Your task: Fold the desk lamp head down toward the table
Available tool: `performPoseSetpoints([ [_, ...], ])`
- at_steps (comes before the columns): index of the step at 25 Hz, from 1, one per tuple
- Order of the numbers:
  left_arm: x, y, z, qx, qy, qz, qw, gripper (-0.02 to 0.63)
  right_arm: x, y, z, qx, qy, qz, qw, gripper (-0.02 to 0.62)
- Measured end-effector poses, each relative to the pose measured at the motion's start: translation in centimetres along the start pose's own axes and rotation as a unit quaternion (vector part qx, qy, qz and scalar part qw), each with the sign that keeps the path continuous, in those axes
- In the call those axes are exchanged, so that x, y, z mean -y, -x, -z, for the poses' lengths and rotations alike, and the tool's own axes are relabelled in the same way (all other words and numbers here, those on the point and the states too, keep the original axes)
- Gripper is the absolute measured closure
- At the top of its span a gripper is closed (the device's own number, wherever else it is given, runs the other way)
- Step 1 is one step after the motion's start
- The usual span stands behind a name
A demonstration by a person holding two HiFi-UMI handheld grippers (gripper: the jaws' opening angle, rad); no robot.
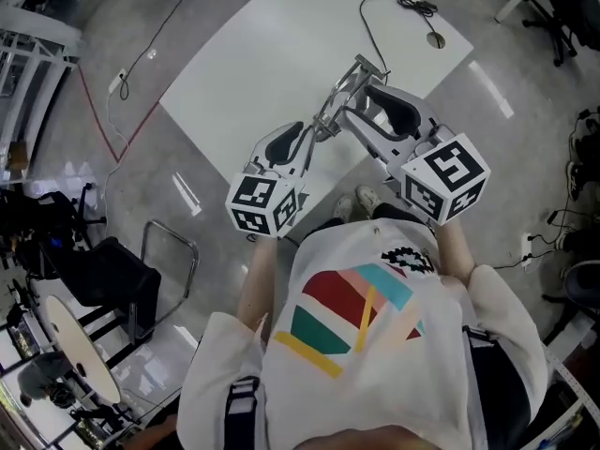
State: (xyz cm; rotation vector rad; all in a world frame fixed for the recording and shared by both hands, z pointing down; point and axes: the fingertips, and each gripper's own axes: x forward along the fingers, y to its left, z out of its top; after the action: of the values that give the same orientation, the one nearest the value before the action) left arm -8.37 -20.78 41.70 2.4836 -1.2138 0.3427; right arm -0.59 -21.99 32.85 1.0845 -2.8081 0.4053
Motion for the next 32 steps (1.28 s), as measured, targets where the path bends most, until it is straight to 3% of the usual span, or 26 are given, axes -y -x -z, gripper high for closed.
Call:
performPoseSetpoints([
  [2,0.4,1.4,-5.4,0.071,-0.005,-0.014,0.9973,0.497,0.4,0.1,-2.4,0.028,0.014,0.006,1.0,0.405],
  [5,1.5,3.9,-12.8,0.171,-0.021,-0.035,0.9844,0.561,0.6,1.3,-6.2,0.078,0.026,0.018,0.996,0.405],
  [9,3.6,6.4,-17.7,0.252,-0.021,-0.029,0.9671,0.561,-0.5,3.7,-8.8,0.136,0.016,0.017,0.99,0.405],
  [12,4.6,6.7,-18.9,0.267,-0.037,-0.029,0.9625,0.561,-0.6,5.1,-8.9,0.148,0.008,0.024,0.989,0.405],
  [21,7.1,5.9,-19.0,0.269,-0.044,0.0,0.9621,0.561,0.6,7.6,-8.2,0.146,0.035,0.071,0.986,0.407],
  [32,6.9,5.8,-18.9,0.263,-0.045,0.001,0.9638,0.561,0.0,6.7,-8.2,0.134,0.049,0.063,0.988,0.407],
])
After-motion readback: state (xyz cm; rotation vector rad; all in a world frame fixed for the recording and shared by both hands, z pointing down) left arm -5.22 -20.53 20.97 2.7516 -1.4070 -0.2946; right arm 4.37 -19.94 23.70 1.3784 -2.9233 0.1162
